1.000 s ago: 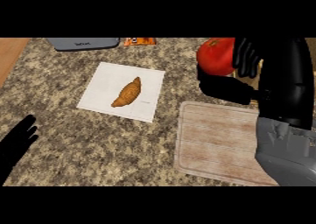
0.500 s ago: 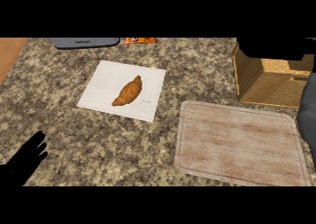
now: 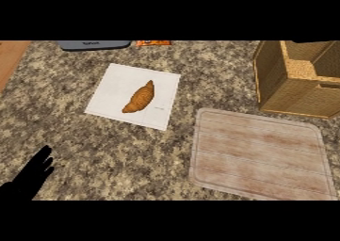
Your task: Pick the tomato from the cutting board and place it in the basket
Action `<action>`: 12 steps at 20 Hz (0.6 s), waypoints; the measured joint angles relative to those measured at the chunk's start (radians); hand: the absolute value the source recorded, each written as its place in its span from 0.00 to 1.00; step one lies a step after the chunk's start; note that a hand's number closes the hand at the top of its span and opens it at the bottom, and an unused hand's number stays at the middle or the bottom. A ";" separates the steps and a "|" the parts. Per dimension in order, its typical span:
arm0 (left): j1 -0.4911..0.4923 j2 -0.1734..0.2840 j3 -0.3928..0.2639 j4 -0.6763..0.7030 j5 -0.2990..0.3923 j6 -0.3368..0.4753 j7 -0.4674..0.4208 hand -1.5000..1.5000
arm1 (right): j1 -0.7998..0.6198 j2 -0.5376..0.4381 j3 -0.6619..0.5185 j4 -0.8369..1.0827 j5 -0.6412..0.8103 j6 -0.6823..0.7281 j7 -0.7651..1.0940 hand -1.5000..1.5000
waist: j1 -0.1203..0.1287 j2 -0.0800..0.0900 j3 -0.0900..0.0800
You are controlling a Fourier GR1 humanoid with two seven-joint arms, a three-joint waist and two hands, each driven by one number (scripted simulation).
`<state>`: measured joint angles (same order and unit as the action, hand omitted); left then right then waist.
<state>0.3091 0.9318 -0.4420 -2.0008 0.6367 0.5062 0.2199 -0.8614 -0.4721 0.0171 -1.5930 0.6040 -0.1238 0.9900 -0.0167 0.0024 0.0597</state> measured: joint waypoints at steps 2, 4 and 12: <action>0.004 0.000 -0.011 0.009 -0.006 0.001 -0.009 0.50 | 0.002 -0.003 -0.023 0.032 -0.018 -0.004 -0.019 1.00 | 0.004 0.001 0.000; 0.009 -0.011 -0.025 0.024 -0.008 0.007 -0.016 0.50 | 0.013 0.002 -0.054 0.063 -0.042 -0.019 -0.045 1.00 | 0.007 0.003 -0.003; 0.000 -0.071 -0.061 0.095 -0.014 0.000 -0.052 0.50 | 0.057 0.026 -0.169 0.182 -0.144 -0.087 -0.198 1.00 | 0.011 0.002 -0.004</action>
<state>0.3088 0.8610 -0.5027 -1.9057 0.6231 0.5065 0.1683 -0.8047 -0.4460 -0.1520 -1.4106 0.4604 -0.2112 0.7922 -0.0060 0.0046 0.0556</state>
